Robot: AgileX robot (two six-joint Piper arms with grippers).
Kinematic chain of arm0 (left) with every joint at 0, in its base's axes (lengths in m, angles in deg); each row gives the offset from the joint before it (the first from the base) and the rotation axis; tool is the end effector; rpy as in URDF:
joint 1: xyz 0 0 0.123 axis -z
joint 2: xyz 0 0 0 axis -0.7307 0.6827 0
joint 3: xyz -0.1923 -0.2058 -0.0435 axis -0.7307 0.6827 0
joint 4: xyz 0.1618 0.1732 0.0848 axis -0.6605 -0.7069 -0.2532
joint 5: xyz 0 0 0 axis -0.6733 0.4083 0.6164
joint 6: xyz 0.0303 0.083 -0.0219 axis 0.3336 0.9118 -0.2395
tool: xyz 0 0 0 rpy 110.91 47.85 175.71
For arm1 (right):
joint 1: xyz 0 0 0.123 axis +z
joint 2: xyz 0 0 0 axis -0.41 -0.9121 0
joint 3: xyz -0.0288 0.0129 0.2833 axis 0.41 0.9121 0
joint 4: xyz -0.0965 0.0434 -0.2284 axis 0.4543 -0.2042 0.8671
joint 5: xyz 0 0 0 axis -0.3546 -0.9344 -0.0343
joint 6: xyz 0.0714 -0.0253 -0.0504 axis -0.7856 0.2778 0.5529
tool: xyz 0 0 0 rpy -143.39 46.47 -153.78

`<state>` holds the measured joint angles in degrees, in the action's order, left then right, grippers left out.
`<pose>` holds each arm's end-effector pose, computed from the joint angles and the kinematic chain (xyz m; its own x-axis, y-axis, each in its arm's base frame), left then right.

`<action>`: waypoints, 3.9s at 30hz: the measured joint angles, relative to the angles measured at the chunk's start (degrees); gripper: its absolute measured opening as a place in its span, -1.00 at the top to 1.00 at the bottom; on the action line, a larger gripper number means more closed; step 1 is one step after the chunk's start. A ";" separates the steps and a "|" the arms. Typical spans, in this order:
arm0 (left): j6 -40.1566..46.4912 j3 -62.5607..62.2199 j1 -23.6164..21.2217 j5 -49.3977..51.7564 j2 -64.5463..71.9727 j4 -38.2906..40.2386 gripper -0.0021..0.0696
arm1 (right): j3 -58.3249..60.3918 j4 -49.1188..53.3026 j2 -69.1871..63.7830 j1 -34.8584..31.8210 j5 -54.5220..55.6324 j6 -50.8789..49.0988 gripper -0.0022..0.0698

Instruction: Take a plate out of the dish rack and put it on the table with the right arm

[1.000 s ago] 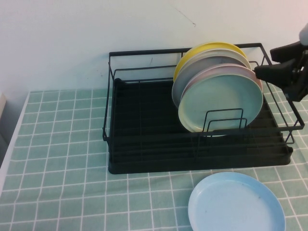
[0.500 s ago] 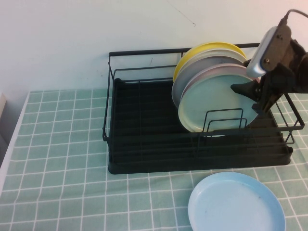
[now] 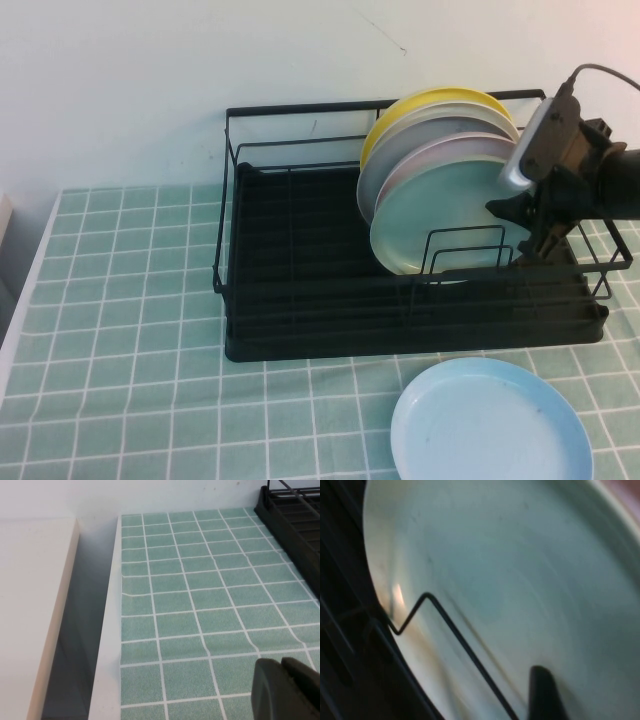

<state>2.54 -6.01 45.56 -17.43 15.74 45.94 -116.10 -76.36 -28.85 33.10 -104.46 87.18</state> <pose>0.0533 -0.0020 0.1790 -0.2419 -0.0524 -0.9689 -0.0003 0.9985 -0.0539 0.3912 0.0888 0.2158 -0.1341 -0.7336 -0.6663 -0.7074 0.5417 -0.4540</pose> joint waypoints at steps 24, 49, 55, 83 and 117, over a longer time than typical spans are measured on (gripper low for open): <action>-0.13 0.00 0.00 0.00 0.00 0.00 0.95 | -3.35 -3.05 3.17 0.46 -4.32 3.95 0.56; -0.01 0.00 0.00 0.00 0.00 0.00 0.95 | -4.41 18.87 33.73 0.35 -23.23 -53.95 0.62; -0.01 0.00 0.00 0.00 0.00 0.00 0.95 | -0.82 36.22 34.02 0.35 -38.56 -67.80 0.62; -0.13 0.00 0.00 0.00 0.00 0.00 0.95 | 19.81 36.39 19.05 0.35 -32.35 -75.18 0.59; -0.03 0.00 0.00 0.00 0.00 0.00 0.95 | 6.40 53.24 23.46 0.35 -41.46 -84.09 0.41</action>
<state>2.51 -6.01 45.56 -17.43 15.74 45.94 -109.70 -23.12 -5.39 33.45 -145.92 3.09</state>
